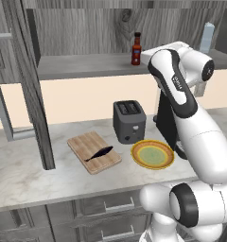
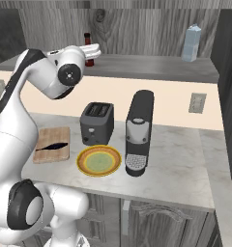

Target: Pick the fish from the plate and place it on the cutting board. Then pick the condiment bottle from the cabinet and place it next to the cutting board.

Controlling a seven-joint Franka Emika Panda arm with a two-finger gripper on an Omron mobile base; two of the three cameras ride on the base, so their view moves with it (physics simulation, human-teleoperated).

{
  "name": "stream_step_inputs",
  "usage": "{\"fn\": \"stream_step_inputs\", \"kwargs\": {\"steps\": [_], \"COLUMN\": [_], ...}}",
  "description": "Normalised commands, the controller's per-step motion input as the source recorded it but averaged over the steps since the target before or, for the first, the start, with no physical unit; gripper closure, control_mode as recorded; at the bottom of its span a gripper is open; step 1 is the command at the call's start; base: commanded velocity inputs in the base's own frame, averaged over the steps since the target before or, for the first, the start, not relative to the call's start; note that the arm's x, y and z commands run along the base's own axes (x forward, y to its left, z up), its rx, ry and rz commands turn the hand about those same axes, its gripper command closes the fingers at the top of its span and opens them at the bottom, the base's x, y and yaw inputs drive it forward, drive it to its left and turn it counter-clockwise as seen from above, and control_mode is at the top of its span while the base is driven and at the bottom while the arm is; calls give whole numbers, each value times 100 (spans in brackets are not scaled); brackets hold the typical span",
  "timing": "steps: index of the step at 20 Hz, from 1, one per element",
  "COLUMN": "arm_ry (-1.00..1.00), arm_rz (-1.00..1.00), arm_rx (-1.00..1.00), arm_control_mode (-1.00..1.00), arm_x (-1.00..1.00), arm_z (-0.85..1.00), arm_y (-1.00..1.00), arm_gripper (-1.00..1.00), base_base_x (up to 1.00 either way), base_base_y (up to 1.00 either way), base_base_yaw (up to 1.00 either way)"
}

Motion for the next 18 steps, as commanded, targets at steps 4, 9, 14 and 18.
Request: {"fn": "stream_step_inputs", "kwargs": {"steps": [4, 9, 14, 18], "arm_ry": [2, 2, 1, 0], "arm_rz": [0, 0, -1, -1], "arm_rx": [0, 0, 0, 0], "arm_control_mode": [-100, -100, -100, -100], "arm_x": [17, 21, 22, 17], "arm_z": [0, 0, 1, 0], "arm_y": [1, 0, 0, 0], "arm_gripper": [-100, -100, -100, -100], "base_base_x": [0, 0, 0, 0], "base_base_y": [0, 0, 0, 0], "base_base_yaw": [0, 0, 0, 0]}}
